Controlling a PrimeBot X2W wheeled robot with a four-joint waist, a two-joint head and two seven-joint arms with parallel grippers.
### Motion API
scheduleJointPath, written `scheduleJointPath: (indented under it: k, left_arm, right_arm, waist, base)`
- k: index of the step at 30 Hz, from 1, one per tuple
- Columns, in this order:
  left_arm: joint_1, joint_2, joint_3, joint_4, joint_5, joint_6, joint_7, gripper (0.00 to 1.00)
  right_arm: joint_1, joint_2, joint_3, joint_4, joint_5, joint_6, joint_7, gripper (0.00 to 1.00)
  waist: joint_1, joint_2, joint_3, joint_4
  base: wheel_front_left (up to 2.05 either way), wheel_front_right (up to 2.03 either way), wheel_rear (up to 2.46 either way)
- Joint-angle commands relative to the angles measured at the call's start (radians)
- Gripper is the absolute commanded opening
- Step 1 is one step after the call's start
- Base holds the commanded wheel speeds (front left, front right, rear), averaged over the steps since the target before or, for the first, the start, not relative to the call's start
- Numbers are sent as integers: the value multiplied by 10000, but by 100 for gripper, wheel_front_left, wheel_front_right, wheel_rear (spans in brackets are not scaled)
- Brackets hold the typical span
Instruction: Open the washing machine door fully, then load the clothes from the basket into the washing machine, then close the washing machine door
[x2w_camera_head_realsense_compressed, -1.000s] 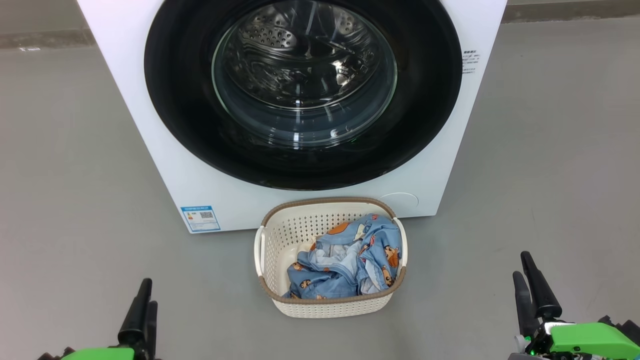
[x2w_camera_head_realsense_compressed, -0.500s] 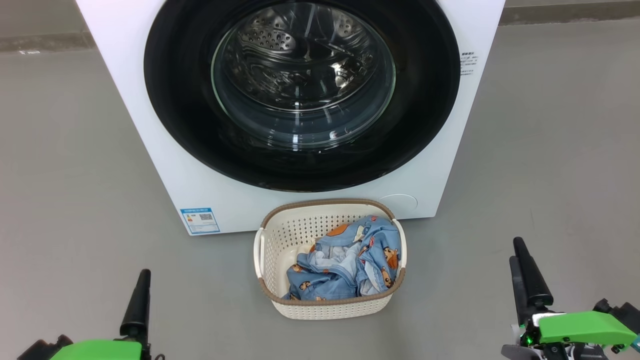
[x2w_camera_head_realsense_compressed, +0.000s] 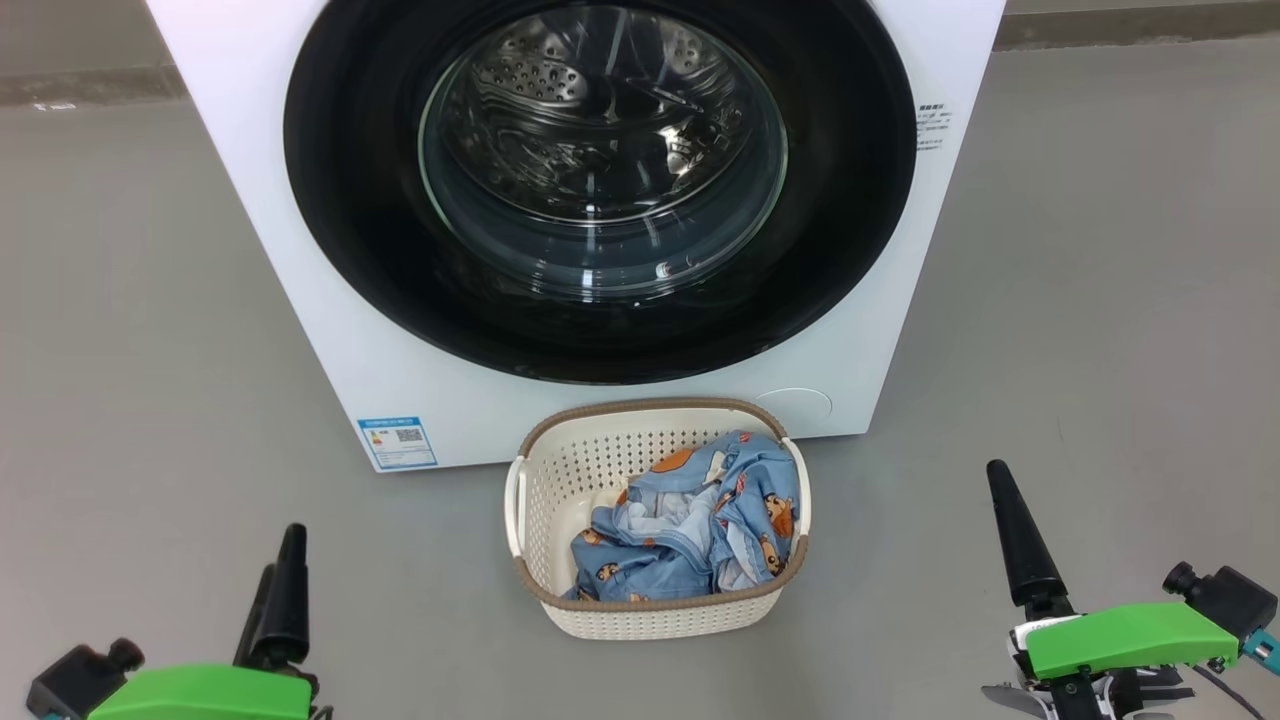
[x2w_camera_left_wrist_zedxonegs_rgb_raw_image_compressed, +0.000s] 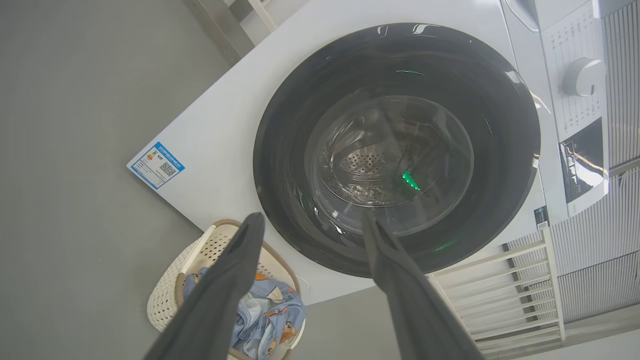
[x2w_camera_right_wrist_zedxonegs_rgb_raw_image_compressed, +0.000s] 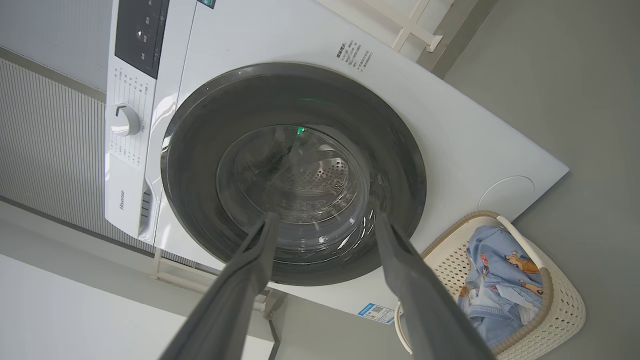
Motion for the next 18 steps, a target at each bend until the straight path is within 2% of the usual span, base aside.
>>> scheduleJointPath:
  k: [1,18]
  left_arm:
    - [-469,211,125,-344,330,-46,-109,100]
    - [-553,239,39,-432,3757,-54,-609,100]
  right_arm:
    - [-493,-101,201,-319,-304,8,-135,100]
    - [-687,-95,622,-99,-4063,10,-631,100]
  waist:
    - [-1,0,1,-4]
    - [-1,0,2,5]
  base:
    - [0,0,0]
    - [0,0,0]
